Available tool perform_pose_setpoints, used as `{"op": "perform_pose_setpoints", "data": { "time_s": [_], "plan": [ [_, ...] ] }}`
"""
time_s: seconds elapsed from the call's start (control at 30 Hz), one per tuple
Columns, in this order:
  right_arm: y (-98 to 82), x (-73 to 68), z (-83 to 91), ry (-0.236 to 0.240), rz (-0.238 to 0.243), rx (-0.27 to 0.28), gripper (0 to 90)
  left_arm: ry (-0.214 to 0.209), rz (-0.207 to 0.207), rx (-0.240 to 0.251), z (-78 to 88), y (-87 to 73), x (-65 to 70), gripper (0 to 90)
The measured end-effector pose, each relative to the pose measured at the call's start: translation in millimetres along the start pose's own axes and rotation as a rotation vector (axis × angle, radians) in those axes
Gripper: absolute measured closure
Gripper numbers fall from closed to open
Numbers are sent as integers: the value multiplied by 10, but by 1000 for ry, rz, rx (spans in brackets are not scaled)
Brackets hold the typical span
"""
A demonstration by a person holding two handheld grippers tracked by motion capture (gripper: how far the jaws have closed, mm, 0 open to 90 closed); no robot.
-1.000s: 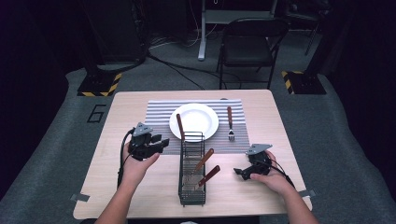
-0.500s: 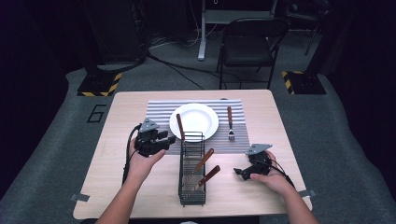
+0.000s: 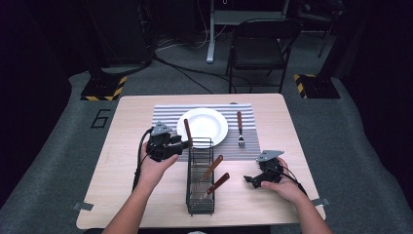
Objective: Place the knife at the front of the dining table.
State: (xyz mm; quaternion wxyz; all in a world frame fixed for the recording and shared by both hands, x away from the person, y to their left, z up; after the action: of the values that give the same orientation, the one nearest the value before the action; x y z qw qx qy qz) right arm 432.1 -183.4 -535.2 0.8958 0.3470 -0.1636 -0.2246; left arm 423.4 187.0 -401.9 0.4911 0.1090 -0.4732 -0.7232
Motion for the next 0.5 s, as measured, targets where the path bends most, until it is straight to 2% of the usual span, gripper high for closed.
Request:
{"op": "perform_pose_setpoints", "data": {
  "time_s": [0.23, 0.5],
  "plan": [
    [0, 0, 0, 0, 0, 0, 0, 12, -14, -4, -76, 6, 38, 573],
    [0, 1, 0, 0, 1, 0, 0, 7, -5, -12, -183, -2, 42, 618]
  ]
}}
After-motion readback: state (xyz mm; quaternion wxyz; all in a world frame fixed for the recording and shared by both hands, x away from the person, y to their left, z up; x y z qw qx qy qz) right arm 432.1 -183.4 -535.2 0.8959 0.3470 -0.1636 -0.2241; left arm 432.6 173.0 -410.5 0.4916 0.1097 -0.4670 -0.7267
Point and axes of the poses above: each handheld gripper's, and its own axes: z roughly backward along the jaws, y roughly out of its top, x roughly to its right, the point moved 1 cm from there along -z, roughly forward along the jaws, and after that the axes turned 11 degrees about z, right-handed, at the moved point
